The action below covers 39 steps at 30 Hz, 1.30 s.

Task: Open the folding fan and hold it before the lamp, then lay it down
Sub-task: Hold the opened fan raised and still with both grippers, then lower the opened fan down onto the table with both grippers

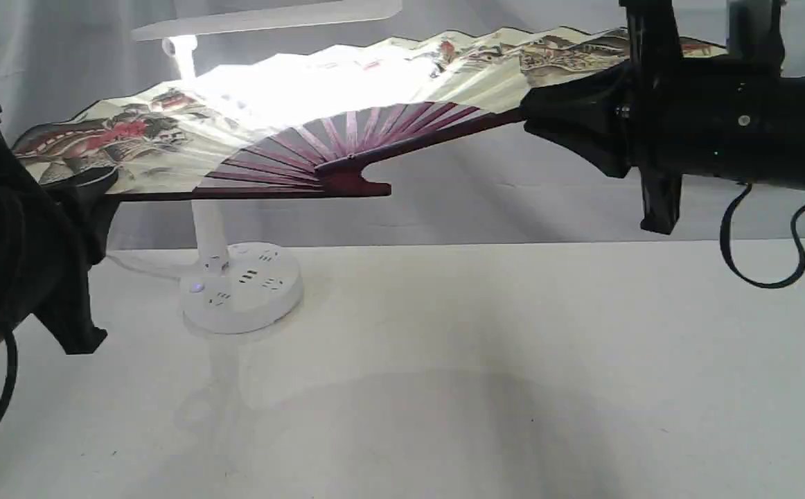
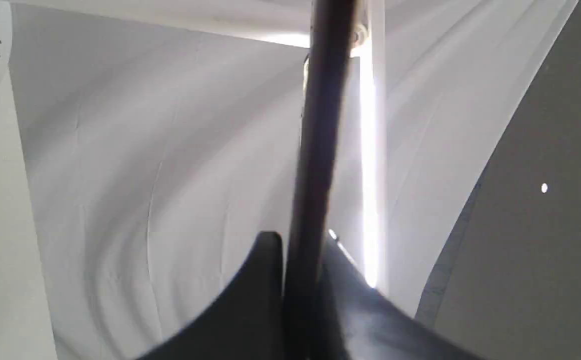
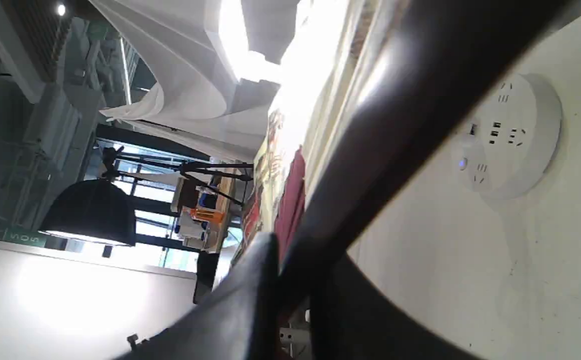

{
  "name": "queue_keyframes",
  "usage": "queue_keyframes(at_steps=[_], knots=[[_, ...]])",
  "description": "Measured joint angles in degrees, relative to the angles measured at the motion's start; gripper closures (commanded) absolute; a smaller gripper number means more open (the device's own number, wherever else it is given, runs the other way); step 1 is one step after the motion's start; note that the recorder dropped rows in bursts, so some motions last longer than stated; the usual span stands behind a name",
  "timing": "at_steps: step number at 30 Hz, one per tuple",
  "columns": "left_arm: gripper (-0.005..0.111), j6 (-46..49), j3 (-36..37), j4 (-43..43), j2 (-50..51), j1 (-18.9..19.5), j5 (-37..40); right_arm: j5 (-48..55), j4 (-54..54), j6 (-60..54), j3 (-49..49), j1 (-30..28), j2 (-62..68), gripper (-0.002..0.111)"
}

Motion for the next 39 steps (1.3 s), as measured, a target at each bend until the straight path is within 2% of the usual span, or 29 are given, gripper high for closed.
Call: queue_keyframes(at_steps=[22, 30, 39], knots=[[0.107, 0.0, 0.0, 0.0, 0.0, 0.0, 0.0, -0.05, 0.0, 0.0, 0.0, 0.0, 0.0, 0.108], [0.107, 2.76, 0.0, 0.58, 0.0, 0.1, 0.94, 0.08, -0.12, 0.12, 0.35, 0.0, 0.0, 0.108], [0.107, 2.85, 2.37, 2.04, 0.0, 0.0, 5.96, 0.31, 0.81, -0.04, 8.03, -0.34, -0.11, 0.108]])
